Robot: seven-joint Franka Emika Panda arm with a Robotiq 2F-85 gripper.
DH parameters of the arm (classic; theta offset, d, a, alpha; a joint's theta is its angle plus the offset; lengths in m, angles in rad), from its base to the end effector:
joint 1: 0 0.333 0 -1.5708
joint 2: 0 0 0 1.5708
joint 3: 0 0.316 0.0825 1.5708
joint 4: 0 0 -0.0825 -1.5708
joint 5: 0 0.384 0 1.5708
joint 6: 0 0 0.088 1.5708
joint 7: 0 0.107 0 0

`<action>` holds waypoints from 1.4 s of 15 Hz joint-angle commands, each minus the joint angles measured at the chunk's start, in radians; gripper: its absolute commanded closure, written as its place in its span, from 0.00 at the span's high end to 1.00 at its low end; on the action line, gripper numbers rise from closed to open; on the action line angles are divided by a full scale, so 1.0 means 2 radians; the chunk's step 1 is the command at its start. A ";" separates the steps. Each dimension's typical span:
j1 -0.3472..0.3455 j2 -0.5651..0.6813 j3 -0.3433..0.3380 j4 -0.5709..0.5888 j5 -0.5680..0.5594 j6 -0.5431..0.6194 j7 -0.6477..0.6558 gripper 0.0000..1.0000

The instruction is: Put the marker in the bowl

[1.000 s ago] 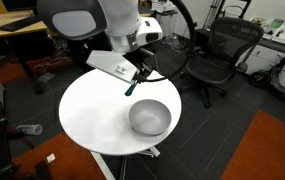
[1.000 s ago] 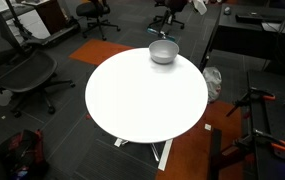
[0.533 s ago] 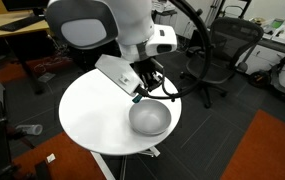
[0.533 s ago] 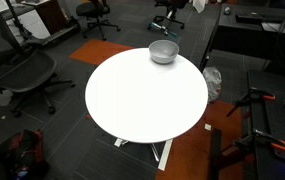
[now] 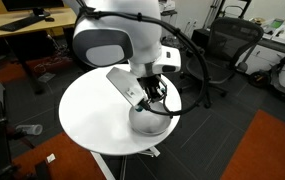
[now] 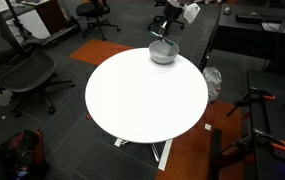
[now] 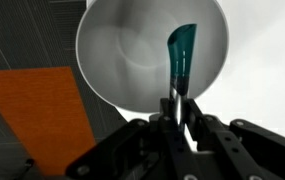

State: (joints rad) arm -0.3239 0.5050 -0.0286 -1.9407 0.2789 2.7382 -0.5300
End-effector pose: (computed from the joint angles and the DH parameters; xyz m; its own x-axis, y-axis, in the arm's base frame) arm 0.6054 -0.2329 0.2500 0.9475 -0.0554 0.3148 -0.0568 -0.9984 -0.0047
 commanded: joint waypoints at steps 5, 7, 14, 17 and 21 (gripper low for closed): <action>-0.019 0.041 0.010 0.030 -0.029 -0.001 0.040 0.44; -0.019 0.043 0.010 0.031 -0.034 -0.002 0.046 0.51; -0.011 0.024 0.006 0.010 -0.043 0.005 0.053 1.00; -0.006 0.000 0.005 -0.009 -0.055 0.009 0.060 1.00; 0.009 -0.052 -0.003 -0.052 -0.076 0.013 0.074 1.00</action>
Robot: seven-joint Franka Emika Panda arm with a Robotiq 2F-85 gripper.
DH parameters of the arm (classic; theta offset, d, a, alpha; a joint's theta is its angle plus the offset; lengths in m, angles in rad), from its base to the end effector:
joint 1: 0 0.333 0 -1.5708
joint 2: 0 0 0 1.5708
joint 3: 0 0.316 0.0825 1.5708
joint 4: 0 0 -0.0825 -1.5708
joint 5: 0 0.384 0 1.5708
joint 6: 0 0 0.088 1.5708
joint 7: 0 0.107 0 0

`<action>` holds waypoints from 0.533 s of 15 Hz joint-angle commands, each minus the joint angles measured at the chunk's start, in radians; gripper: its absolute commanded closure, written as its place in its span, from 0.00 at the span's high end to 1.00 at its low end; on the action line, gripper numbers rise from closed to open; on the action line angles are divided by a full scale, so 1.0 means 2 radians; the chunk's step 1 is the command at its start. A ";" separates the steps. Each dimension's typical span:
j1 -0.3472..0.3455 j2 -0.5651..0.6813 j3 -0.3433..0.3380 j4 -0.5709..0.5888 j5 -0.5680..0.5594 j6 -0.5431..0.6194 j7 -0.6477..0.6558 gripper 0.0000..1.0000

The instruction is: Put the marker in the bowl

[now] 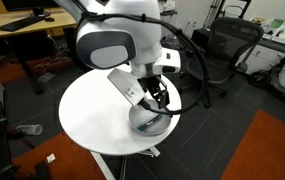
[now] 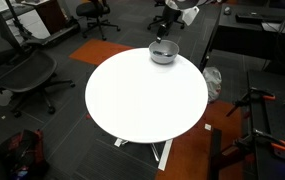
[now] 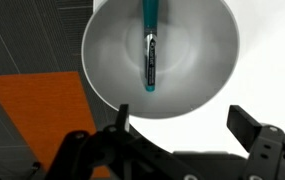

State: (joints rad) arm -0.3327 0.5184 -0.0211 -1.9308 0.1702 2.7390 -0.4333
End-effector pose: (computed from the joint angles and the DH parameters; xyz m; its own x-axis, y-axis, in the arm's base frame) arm 0.6091 -0.2310 0.2461 0.9541 -0.0560 0.2943 -0.0673 -0.9973 0.0283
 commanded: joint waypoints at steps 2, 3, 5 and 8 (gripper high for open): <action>0.023 -0.091 -0.010 -0.083 -0.033 0.009 0.035 1.00; 0.030 -0.107 -0.014 -0.095 -0.042 0.006 0.044 1.00; 0.043 -0.142 -0.019 -0.125 -0.059 0.000 0.058 1.00; 0.065 -0.190 -0.033 -0.167 -0.092 -0.002 0.089 1.00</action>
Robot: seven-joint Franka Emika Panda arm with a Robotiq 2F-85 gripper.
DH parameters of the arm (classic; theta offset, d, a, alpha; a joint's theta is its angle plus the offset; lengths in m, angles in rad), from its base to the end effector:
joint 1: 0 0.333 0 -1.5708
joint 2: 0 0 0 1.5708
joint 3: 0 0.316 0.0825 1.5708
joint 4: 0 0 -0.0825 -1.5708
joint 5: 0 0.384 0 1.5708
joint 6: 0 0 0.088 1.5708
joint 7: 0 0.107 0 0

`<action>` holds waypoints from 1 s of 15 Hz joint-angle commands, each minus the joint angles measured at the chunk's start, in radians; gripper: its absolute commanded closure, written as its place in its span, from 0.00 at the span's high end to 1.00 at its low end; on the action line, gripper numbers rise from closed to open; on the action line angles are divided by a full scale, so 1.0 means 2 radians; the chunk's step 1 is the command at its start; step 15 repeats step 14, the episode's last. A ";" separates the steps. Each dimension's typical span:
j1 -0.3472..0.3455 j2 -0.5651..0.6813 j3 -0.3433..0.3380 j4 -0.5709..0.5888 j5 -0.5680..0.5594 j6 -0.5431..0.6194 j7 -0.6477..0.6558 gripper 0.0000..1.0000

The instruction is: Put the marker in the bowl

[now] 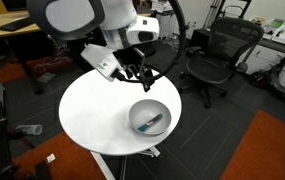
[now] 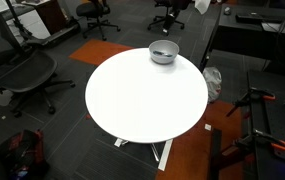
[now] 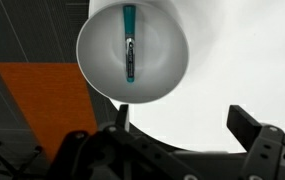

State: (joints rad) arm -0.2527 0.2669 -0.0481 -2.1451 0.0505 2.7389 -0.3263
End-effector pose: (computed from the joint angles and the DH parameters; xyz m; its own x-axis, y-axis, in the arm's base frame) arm 0.5708 -0.1784 0.3119 0.9504 0.0001 0.3110 -0.0271 -0.9962 0.0831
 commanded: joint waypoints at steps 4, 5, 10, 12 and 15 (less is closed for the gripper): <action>0.042 -0.112 -0.030 -0.096 -0.072 -0.010 0.071 1.00; 0.044 -0.120 -0.030 -0.104 -0.079 -0.010 0.077 1.00; 0.044 -0.107 -0.030 -0.094 -0.073 -0.003 0.066 1.00; 0.044 -0.104 -0.030 -0.093 -0.073 -0.003 0.066 1.00; 0.044 -0.103 -0.030 -0.093 -0.073 -0.003 0.066 1.00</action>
